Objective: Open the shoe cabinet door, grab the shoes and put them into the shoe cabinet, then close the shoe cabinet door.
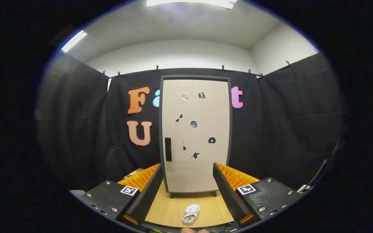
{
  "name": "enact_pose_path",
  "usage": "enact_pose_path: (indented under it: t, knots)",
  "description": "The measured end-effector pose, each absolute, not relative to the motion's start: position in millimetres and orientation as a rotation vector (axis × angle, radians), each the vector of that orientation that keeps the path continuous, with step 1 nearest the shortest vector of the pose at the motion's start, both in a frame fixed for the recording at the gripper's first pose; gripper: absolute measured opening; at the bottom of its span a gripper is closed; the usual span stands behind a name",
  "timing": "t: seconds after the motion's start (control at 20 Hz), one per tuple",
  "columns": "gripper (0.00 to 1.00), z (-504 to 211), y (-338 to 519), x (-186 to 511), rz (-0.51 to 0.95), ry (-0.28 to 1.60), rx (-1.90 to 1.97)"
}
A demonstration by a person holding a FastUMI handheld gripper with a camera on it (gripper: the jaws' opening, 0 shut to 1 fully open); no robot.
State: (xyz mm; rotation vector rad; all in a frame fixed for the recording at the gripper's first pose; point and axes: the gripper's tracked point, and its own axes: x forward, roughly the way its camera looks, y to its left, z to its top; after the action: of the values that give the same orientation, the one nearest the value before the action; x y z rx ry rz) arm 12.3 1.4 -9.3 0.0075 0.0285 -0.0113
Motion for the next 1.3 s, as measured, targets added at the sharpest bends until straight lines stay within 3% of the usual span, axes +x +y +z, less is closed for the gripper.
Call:
enact_pose_path:
  t: [1.3]
  knots:
    - [0.95,-31,56,98,-0.016,0.054,-0.019]
